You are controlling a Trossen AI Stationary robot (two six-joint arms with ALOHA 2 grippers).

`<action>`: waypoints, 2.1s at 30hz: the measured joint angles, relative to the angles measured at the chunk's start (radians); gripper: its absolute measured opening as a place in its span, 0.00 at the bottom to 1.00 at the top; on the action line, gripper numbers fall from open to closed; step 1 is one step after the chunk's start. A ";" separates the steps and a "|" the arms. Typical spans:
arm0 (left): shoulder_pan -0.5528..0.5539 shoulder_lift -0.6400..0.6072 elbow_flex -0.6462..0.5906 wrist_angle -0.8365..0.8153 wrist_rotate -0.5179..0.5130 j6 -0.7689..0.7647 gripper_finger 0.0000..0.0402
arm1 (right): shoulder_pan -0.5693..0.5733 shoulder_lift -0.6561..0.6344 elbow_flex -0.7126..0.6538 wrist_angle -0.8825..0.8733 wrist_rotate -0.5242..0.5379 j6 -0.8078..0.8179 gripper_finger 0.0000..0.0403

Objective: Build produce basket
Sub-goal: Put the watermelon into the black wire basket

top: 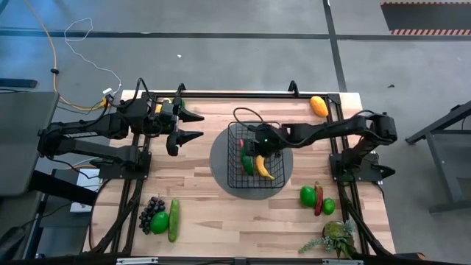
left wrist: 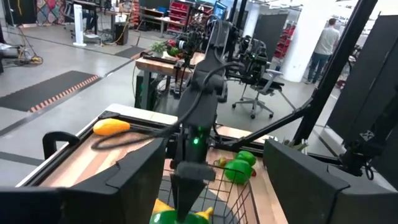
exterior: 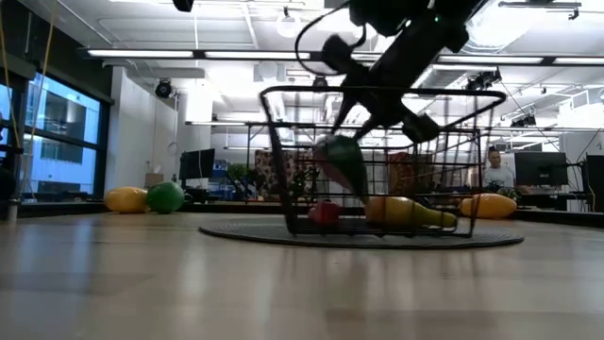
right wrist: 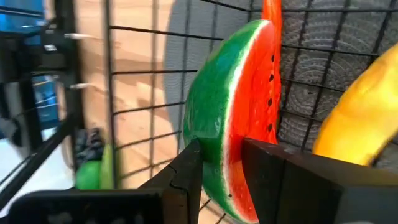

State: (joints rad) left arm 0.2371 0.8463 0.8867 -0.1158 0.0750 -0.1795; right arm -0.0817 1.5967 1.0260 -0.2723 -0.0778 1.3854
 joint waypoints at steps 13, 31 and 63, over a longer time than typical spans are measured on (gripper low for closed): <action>0.000 0.000 0.000 0.000 0.000 0.038 0.66 | -0.021 0.034 0.000 -0.111 0.043 0.003 0.20; 0.000 0.000 0.000 0.001 -0.008 0.053 0.66 | -0.033 0.067 0.000 -0.113 0.087 -0.034 0.20; 0.000 0.000 0.000 0.000 -0.019 0.052 0.66 | -0.060 -0.036 0.000 -0.078 -0.004 -0.244 0.44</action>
State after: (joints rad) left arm 0.2371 0.8463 0.8867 -0.1154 0.0557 -0.1276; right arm -0.1418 1.5604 1.0256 -0.3499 -0.0816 1.1412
